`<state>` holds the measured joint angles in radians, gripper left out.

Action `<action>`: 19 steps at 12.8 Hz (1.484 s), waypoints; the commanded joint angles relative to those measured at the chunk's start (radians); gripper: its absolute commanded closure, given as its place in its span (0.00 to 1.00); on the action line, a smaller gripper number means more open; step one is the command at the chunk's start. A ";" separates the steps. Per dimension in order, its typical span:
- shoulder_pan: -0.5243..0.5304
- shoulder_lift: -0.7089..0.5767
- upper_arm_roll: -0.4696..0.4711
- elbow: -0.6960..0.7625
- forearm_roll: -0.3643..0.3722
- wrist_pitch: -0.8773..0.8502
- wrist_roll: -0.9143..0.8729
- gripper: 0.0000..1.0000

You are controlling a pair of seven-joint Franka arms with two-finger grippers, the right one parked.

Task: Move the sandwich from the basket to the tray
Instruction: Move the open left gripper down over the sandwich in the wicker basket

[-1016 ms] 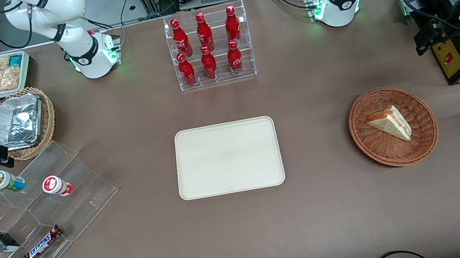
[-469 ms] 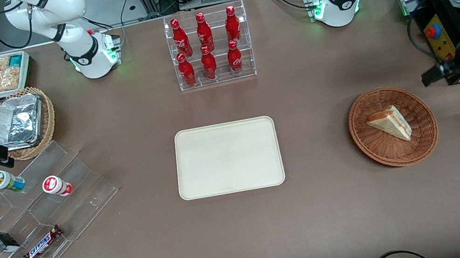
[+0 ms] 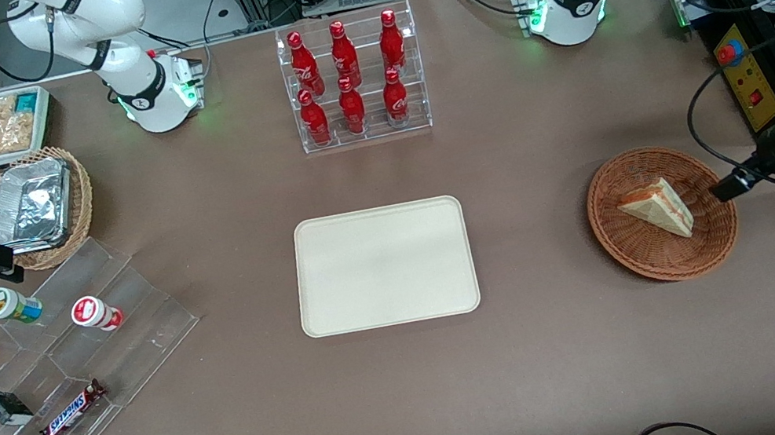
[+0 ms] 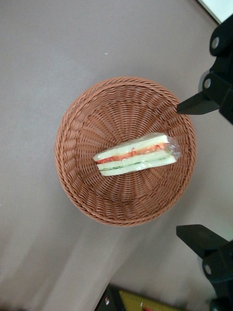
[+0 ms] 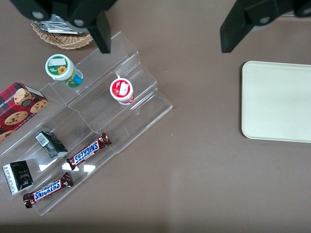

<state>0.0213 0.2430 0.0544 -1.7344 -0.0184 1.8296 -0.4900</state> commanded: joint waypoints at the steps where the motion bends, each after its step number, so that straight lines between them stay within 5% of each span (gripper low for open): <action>1: 0.017 -0.010 -0.004 -0.127 -0.026 0.168 -0.167 0.00; 4: 0.005 0.042 -0.004 -0.194 -0.028 0.292 -0.382 0.00; 9: 0.000 0.084 -0.005 -0.315 -0.069 0.488 -0.462 0.00; 19: -0.049 0.131 -0.008 -0.399 -0.075 0.563 -0.490 0.04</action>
<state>-0.0092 0.3789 0.0419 -2.1178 -0.0856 2.3701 -0.9641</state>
